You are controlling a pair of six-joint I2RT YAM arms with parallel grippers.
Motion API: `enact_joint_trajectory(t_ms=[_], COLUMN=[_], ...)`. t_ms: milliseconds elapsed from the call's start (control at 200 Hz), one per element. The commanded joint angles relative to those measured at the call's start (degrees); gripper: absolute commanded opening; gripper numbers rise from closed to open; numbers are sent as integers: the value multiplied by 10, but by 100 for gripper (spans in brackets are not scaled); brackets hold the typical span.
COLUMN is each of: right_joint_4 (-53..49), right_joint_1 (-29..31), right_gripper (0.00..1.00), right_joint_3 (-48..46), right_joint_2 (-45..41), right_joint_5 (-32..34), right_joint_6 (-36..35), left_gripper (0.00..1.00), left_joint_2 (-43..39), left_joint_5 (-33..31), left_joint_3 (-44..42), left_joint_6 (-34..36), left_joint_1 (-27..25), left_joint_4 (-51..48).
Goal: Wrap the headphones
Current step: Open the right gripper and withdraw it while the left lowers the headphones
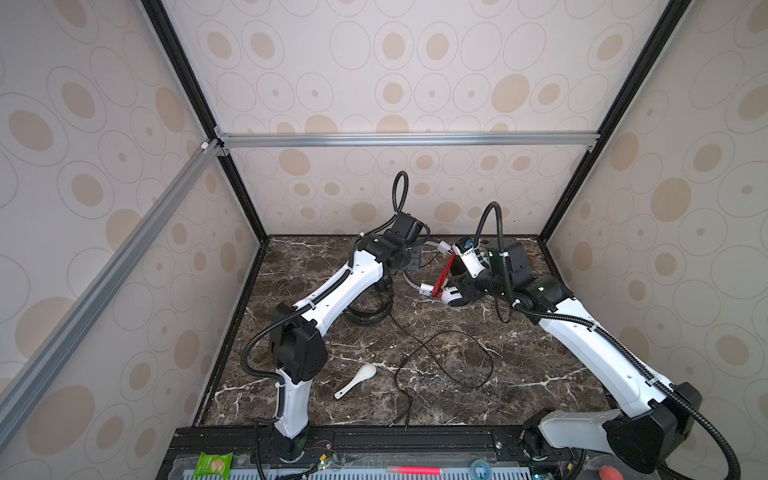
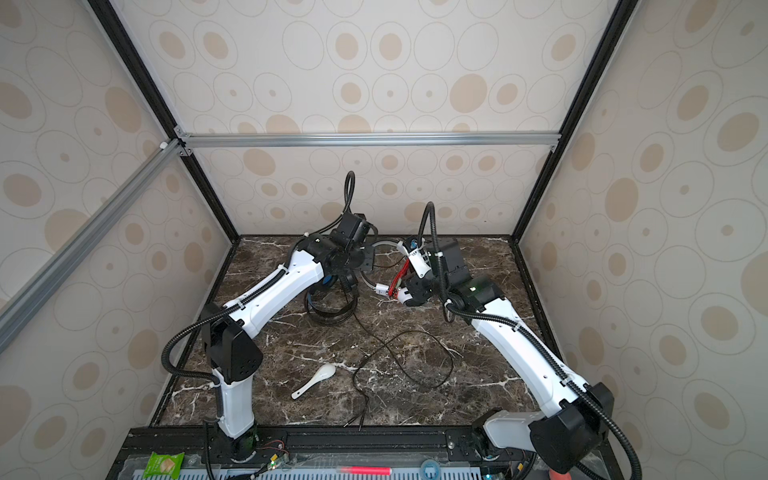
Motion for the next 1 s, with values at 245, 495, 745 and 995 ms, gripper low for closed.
enact_joint_trajectory(t_ms=[245,495,745,995], right_joint_4=[-6,-48,-82,-95], right_joint_1=[-6,-55,-68,-70], right_gripper=[78,83,83,84], right_joint_3=[34,91,106,90], right_joint_2=[-19,-18,-17,-28], right_joint_5=[66,114,103,116], right_joint_6=[5,16,44,60], left_gripper=[0,0,0,0], left_joint_2=[32,124,226,290], left_joint_5=[6,2,14,29], left_joint_3=[24,88,151,186], left_joint_6=[-40,-62,-106,-144], left_joint_1=[8,8,8,4], left_joint_4=[82,116,171,227])
